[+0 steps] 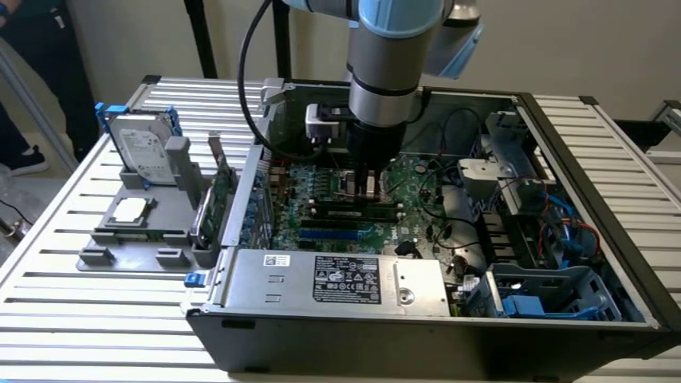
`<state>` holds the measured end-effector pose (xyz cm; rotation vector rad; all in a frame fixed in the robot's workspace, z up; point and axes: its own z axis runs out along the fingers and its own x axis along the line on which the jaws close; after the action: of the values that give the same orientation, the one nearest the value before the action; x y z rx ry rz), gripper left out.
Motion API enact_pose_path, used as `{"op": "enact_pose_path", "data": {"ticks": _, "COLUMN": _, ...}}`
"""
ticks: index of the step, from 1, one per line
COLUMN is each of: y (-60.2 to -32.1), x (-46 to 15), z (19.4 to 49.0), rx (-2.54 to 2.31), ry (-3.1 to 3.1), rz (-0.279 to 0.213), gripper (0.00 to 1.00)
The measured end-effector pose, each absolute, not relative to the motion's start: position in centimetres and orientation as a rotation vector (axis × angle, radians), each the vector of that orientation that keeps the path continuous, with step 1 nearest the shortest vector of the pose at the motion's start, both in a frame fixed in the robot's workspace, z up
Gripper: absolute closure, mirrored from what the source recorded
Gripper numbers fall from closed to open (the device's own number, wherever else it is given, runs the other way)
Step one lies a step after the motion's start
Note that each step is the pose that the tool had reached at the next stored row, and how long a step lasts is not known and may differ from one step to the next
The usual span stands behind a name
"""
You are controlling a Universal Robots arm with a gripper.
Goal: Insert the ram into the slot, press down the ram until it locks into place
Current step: 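Press down the ram until it locks into place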
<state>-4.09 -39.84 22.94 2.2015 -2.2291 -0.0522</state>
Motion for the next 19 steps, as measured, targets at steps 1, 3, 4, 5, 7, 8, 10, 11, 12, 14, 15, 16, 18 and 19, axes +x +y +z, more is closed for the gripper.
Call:
{"op": "enact_pose_path", "data": {"ticks": 1, "y": -39.8, "x": -4.1, "z": 23.4, "rx": 2.201, "ry": -2.228, "rz": -0.052, "gripper": 0.89}}
{"op": "enact_pose_path", "data": {"ticks": 3, "y": -39.9, "x": -4.1, "z": 24.4, "rx": 2.200, "ry": -2.227, "rz": -0.052, "gripper": 0.89}}
{"op": "enact_pose_path", "data": {"ticks": 4, "y": -39.9, "x": -4.1, "z": 24.7, "rx": 2.200, "ry": -2.227, "rz": -0.052, "gripper": 0.89}}
{"op": "enact_pose_path", "data": {"ticks": 5, "y": -39.9, "x": -4.1, "z": 25.1, "rx": 2.199, "ry": -2.227, "rz": -0.052, "gripper": 0.89}}
{"op": "enact_pose_path", "data": {"ticks": 7, "y": -39.9, "x": -4.0, "z": 25.6, "rx": 2.199, "ry": -2.226, "rz": -0.053, "gripper": 0.89}}
{"op": "enact_pose_path", "data": {"ticks": 8, "y": -39.9, "x": -4.0, "z": 25.6, "rx": 2.199, "ry": -2.226, "rz": -0.053, "gripper": 0.89}}
{"op": "enact_pose_path", "data": {"ticks": 10, "y": -39.9, "x": -4.0, "z": 25.6, "rx": 2.199, "ry": -2.227, "rz": -0.053, "gripper": 0.89}}
{"op": "enact_pose_path", "data": {"ticks": 11, "y": -39.9, "x": -4.0, "z": 25.6, "rx": 2.199, "ry": -2.227, "rz": -0.053, "gripper": 0.89}}
{"op": "enact_pose_path", "data": {"ticks": 12, "y": -39.9, "x": -4.0, "z": 25.6, "rx": 2.199, "ry": -2.226, "rz": -0.053, "gripper": 0.89}}
{"op": "enact_pose_path", "data": {"ticks": 14, "y": -39.9, "x": -4.0, "z": 25.6, "rx": 2.199, "ry": -2.226, "rz": -0.053, "gripper": 0.89}}
{"op": "enact_pose_path", "data": {"ticks": 15, "y": -39.9, "x": -4.0, "z": 25.6, "rx": 2.199, "ry": -2.226, "rz": -0.053, "gripper": 0.89}}
{"op": "enact_pose_path", "data": {"ticks": 16, "y": -39.9, "x": -4.0, "z": 25.6, "rx": 2.199, "ry": -2.226, "rz": -0.053, "gripper": 0.89}}
{"op": "enact_pose_path", "data": {"ticks": 18, "y": -39.9, "x": -4.0, "z": 25.6, "rx": 2.199, "ry": -2.226, "rz": -0.053, "gripper": 0.89}}
{"op": "enact_pose_path", "data": {"ticks": 19, "y": -39.9, "x": -4.0, "z": 25.6, "rx": 2.199, "ry": -2.226, "rz": -0.053, "gripper": 0.89}}
